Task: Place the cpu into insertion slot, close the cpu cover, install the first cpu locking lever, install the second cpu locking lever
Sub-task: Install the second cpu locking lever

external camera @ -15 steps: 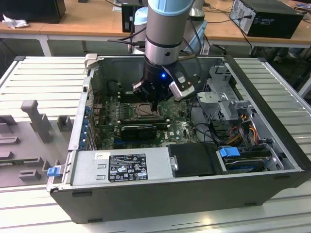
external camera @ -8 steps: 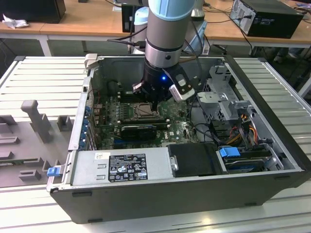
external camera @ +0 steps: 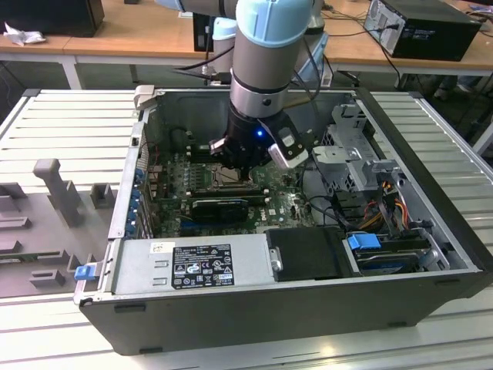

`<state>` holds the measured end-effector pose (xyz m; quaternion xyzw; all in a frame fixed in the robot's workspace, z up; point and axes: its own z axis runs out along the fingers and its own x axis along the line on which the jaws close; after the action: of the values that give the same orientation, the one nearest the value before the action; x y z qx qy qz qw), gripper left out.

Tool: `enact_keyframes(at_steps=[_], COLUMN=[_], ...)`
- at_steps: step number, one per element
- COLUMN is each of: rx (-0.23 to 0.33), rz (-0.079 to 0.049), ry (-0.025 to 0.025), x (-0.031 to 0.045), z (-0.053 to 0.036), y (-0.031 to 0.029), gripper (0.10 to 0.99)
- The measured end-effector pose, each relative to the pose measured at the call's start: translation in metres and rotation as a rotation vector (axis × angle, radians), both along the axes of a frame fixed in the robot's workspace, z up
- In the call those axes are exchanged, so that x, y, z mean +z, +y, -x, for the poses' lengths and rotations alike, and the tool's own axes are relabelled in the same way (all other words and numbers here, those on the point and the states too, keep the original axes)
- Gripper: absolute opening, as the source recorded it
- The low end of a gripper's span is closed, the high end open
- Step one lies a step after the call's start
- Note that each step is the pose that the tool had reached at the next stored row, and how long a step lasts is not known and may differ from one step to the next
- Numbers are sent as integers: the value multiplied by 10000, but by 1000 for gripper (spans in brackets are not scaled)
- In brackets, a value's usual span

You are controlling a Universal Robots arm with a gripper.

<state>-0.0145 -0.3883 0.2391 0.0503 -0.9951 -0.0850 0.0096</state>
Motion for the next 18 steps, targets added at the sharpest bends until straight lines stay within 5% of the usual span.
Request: enact_keyframes(at_steps=[1, 4, 5, 6, 10, 11, 12, 15, 16, 18], rx=[10, 64, 93, 106, 121, 133, 135, 139, 140, 141], rz=[-179, -183, -185, -205, -251, -362, -654, -1032, -1429, -1995], ry=[28, 29, 29, 29, 29, 29, 26, 15, 11, 5], x=[-7, -20, -27, -32, -150, -186, -198, -199, -199, -200], z=[7, 61, 127, 285, 332, 371, 406, 410, 426, 459], y=[-25, -59, -68, -72, -72, -73, -106, -184, -199, -245], gripper=[106, 106, 106, 106, 106, 106, 106, 106, 106, 106])
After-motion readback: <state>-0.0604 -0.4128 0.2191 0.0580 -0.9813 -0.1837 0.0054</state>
